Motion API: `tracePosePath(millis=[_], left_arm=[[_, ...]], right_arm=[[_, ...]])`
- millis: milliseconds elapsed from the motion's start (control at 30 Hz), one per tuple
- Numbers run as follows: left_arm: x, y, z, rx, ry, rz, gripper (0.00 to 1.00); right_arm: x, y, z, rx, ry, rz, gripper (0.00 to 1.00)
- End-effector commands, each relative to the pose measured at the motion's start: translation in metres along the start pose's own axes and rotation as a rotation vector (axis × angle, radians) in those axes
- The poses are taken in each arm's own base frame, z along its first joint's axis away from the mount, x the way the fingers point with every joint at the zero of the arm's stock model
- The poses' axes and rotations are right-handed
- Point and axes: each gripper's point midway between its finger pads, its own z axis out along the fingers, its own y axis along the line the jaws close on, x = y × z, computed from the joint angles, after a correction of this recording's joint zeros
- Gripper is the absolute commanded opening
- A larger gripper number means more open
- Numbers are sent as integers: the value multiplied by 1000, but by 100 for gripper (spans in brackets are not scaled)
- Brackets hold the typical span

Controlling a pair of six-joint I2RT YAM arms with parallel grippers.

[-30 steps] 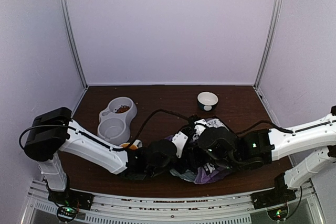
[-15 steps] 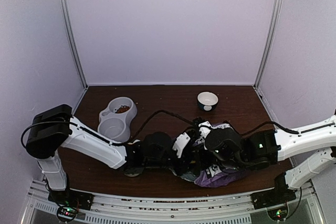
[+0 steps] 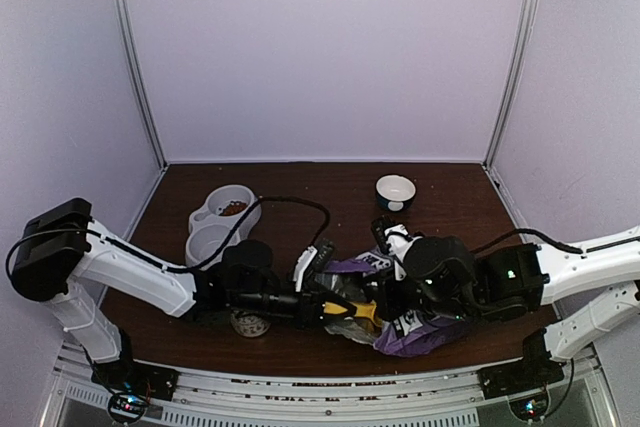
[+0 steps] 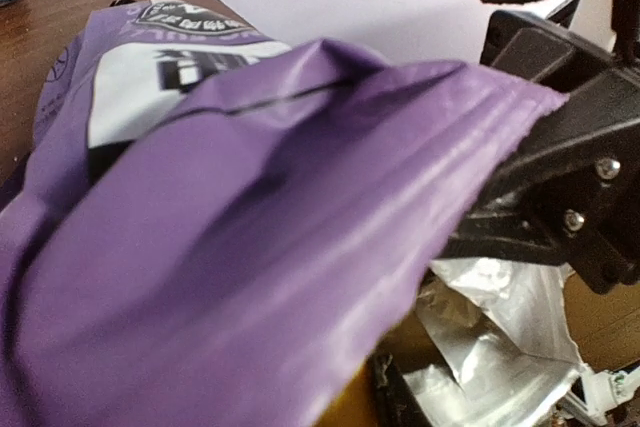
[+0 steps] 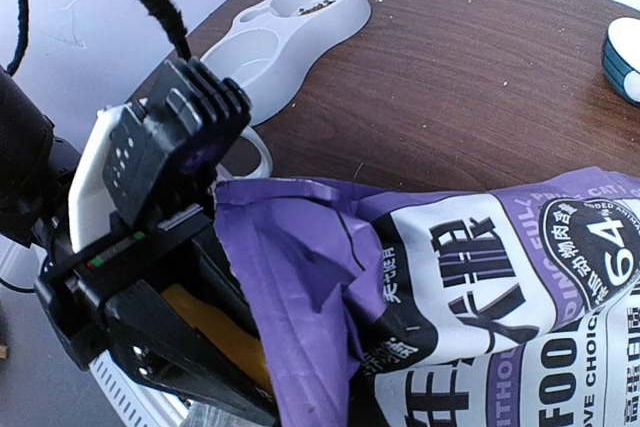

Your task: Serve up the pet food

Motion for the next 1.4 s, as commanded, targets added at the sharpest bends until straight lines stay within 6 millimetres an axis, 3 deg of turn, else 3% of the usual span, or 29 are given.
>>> tracePosePath(millis=[0, 133, 333, 767, 1067, 1367], left_arm=[[-29, -14, -25, 92, -73, -153, 0], [-38, 1, -50, 60, -101, -287, 0], [-56, 8, -81, 43, -135, -380, 0], [-71, -20, -109, 190, -97, -478, 0], [-78, -33, -134, 191, -73, -479, 0], [-94, -60, -149, 270, -81, -441, 0]], right_arm=[[-24, 10, -15, -54, -87, 50, 0], [-26, 2, -20, -32, -102, 59, 0], [-29, -11, -24, 11, -121, 70, 0], [-40, -32, -34, 74, -152, 81, 0], [-46, -38, -38, 93, -170, 82, 0], [-49, -46, -40, 123, -179, 115, 0]])
